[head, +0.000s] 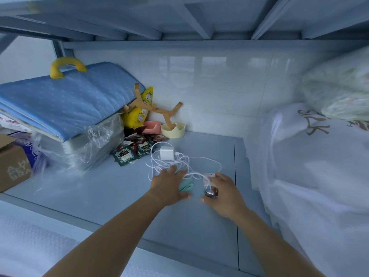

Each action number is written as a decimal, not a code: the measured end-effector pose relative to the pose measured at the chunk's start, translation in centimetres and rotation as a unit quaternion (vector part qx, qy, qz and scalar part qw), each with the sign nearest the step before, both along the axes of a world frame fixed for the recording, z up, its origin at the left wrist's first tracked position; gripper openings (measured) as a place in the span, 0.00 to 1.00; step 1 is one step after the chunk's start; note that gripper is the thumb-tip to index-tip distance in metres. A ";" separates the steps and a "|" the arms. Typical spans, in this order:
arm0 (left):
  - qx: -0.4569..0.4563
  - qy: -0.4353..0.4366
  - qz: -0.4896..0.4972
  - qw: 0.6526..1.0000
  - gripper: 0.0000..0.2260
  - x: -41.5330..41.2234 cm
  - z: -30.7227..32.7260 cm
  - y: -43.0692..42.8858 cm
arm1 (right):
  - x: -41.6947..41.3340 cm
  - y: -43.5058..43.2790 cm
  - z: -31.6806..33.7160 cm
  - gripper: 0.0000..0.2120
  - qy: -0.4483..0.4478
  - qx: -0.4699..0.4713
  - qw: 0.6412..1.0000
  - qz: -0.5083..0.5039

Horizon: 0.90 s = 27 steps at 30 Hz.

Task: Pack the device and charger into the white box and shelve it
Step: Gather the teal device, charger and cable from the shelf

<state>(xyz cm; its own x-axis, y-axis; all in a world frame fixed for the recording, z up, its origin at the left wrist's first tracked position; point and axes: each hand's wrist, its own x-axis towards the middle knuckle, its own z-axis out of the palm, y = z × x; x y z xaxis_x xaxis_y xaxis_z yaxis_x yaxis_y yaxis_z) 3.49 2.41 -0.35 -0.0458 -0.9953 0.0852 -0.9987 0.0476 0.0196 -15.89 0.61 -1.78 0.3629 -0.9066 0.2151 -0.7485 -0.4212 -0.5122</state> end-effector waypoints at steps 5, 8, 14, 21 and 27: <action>-0.007 -0.021 -0.027 0.999 0.28 1.1 0.6 0.8 | 0.0 0.3 0.3 0.08 -0.022 -0.014 1.000 -0.003; -0.010 -0.048 -0.040 0.998 0.27 1.5 0.6 1.6 | 0.3 1.1 0.5 0.11 -0.023 -0.011 1.000 -0.002; -0.017 -0.049 -0.023 0.998 0.29 1.6 0.5 2.1 | 0.6 2.3 0.5 0.25 0.020 -0.016 1.000 -0.015; -0.026 -0.047 -0.030 0.998 0.30 1.8 0.2 2.3 | 1.5 2.5 0.9 0.23 0.055 -0.006 0.998 -0.039; -0.060 -0.030 -0.036 0.997 0.26 3.0 0.3 2.9 | 2.1 2.8 1.0 0.24 0.079 -0.030 0.996 -0.018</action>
